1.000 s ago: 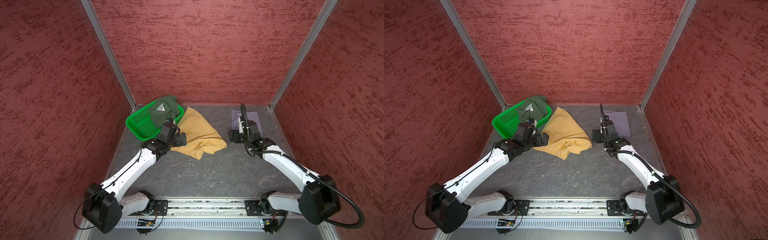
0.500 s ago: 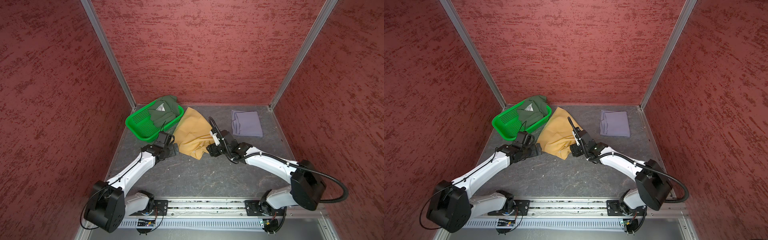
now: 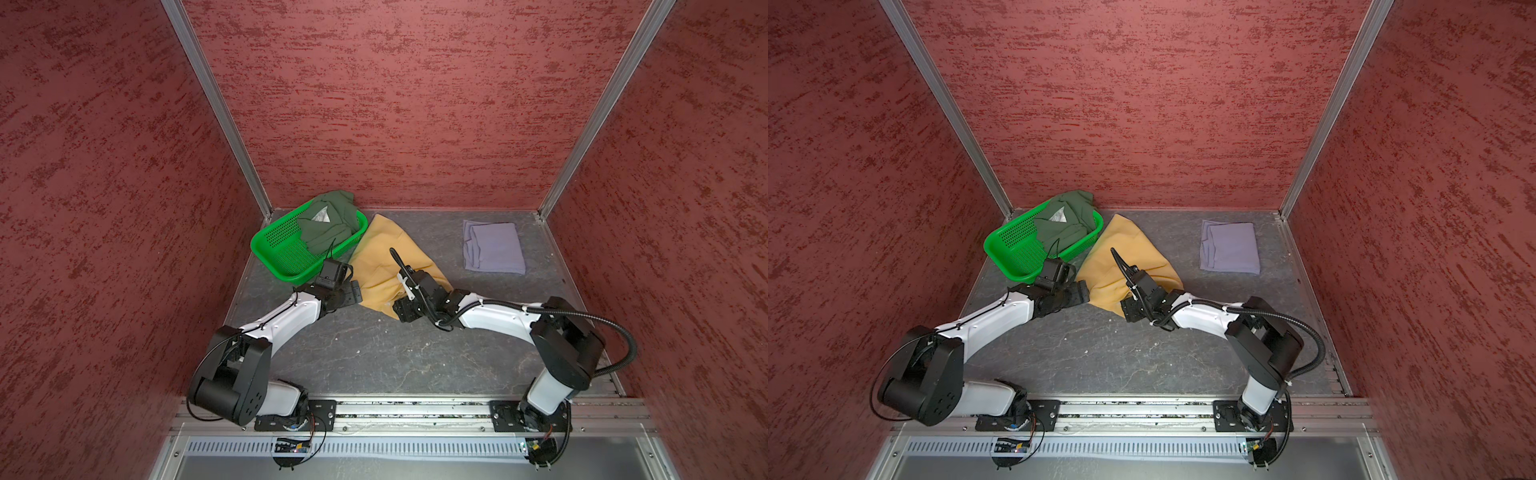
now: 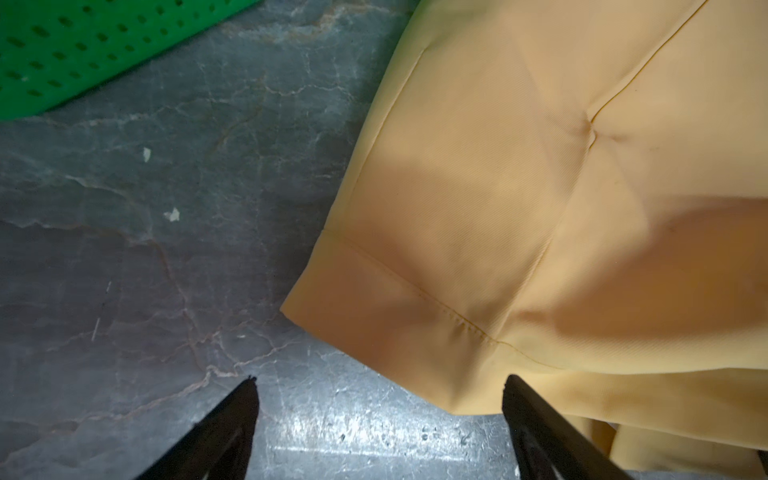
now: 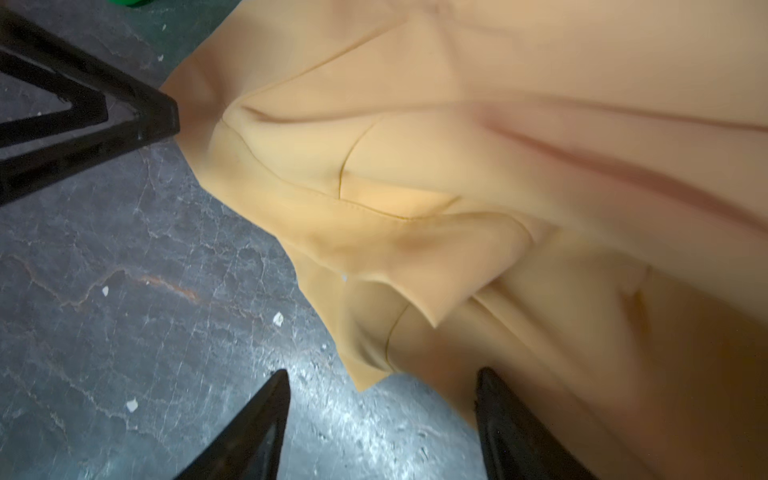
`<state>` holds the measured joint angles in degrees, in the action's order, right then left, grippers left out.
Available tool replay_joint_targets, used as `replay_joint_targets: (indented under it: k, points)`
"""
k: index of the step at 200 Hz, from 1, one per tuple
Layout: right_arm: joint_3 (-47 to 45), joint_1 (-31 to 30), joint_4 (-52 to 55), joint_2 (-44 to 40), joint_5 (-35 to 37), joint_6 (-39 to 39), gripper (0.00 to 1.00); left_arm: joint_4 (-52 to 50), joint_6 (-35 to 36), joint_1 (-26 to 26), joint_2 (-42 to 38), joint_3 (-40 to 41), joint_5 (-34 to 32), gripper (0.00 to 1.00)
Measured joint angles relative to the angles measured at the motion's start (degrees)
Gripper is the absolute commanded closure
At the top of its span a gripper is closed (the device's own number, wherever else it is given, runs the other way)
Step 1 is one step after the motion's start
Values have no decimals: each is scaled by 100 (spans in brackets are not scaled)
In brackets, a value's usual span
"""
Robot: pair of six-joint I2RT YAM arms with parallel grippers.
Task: Fold and stack skirts
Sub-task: Place the skirt at the top-center of the table, then rotate the skirt at the center of the table.
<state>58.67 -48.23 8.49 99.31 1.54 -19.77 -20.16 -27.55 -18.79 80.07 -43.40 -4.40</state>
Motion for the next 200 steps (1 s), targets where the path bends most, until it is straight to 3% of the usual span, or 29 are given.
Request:
replay_joint_targets:
  k: [42, 62, 79, 102, 128, 200]
  points:
    - [210, 0, 0, 424, 184, -83, 42, 271, 42, 15, 378, -138, -59, 19]
    - [210, 0, 13, 520, 280, -101, 52, 326, 94, 15, 601, -258, -70, 25]
    - [208, 0, 33, 551, 350, -101, 68, 361, 138, 15, 752, -363, -94, 36]
    - [205, 0, 70, 551, 501, -133, 100, 409, 243, 15, 898, -439, -120, 70]
    - [199, 17, 184, 546, 767, -94, 100, 435, 321, 17, 1071, -531, -111, 100]
    - [-81, 586, 1023, -35, 1742, 273, 100, 404, 393, -254, 1163, -590, -103, 100]
